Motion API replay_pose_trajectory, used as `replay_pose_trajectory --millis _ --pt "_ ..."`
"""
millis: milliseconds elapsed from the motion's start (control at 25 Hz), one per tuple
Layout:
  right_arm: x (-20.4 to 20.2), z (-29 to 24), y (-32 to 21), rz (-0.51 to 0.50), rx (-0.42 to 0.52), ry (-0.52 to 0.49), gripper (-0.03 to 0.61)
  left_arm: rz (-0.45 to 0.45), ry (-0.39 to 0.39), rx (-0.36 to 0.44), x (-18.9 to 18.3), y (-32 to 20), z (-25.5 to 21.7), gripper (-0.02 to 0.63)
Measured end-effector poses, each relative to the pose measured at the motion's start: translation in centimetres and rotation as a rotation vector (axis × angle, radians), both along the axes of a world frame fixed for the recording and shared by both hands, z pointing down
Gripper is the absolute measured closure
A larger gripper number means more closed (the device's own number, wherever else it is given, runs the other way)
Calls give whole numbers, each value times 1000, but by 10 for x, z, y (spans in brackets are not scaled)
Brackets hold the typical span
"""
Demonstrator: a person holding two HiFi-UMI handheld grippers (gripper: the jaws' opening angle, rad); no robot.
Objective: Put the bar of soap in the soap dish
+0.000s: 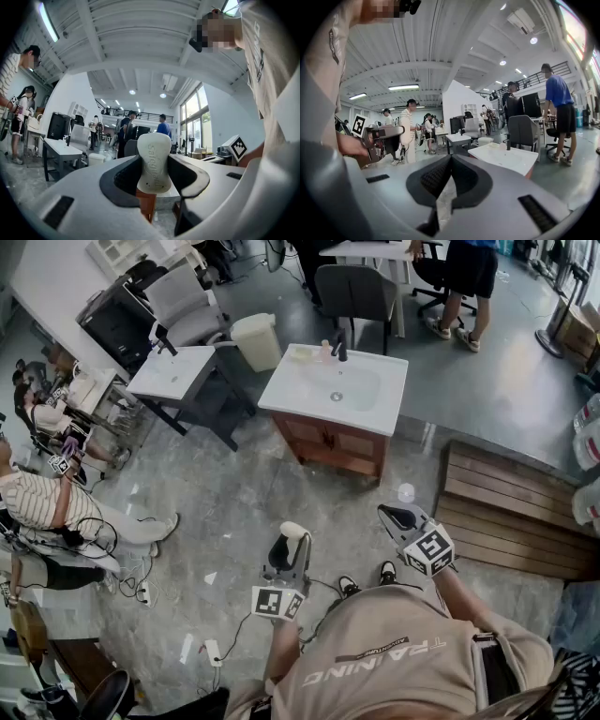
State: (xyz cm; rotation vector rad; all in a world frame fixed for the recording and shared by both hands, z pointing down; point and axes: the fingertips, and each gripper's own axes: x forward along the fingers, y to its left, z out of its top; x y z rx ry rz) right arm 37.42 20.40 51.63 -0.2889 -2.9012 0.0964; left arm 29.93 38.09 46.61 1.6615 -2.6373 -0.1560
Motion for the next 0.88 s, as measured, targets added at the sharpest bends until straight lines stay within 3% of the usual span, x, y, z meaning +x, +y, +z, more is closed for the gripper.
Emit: replay_pose_trajectory --millis 360,520,880 --pt "-30 -4 8 17 -23 -22 566 24 -19 -3 -30 9 -3 436" --pt "-45 -4 15 28 8 -23 566 35 -26 0 -43 20 -4 437" --pt "-75 10 23 58 4 23 566 71 28 -5 -80 22 12 437"
